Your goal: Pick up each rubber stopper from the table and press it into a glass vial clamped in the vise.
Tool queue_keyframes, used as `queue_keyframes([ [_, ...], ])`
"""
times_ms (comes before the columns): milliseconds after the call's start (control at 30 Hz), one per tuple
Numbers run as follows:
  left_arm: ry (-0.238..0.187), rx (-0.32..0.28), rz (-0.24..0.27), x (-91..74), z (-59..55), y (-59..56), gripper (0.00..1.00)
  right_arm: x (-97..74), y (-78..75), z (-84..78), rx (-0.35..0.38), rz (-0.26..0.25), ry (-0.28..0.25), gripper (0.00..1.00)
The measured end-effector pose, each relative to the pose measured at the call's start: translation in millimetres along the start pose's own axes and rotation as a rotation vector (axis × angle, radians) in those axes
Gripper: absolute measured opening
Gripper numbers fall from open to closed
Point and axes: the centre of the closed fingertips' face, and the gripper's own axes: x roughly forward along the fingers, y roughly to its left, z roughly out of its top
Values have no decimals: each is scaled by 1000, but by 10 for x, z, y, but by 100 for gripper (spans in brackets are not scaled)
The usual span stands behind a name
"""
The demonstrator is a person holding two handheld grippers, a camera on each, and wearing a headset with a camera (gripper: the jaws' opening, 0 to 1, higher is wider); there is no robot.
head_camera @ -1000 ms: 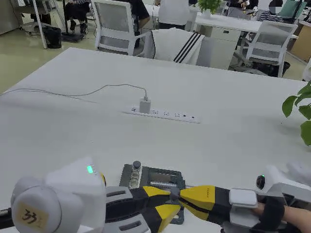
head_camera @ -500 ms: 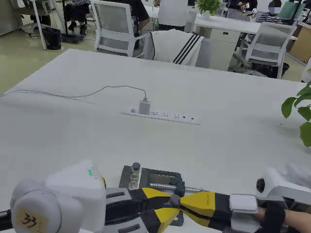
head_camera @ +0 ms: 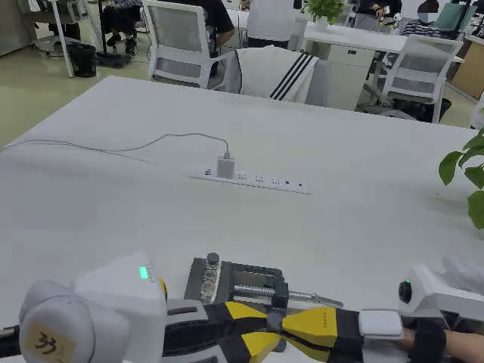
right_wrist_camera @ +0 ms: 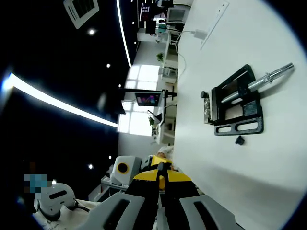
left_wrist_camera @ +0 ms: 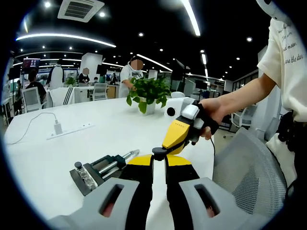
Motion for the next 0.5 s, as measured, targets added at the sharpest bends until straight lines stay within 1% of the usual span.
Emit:
queue_keyframes([
  [200,-2,-18,0,-12,-5,-7,5,0,7,-11,-32,2,3,0],
  [267,1,-21,3,-17,-11,0,5,11,5,-10,-81,-1,-4,0],
  [400,1,-29,9,-27,-16,13,5,24,2,2,-157,-3,-11,0],
  [433,2,-32,12,-31,-19,18,5,25,-4,7,-189,-7,-12,2],
  [467,4,-31,15,-36,-24,25,5,25,-3,5,-195,-13,-11,4],
  [500,5,-36,16,-42,-31,27,5,23,-23,46,-226,-28,-28,9],
])
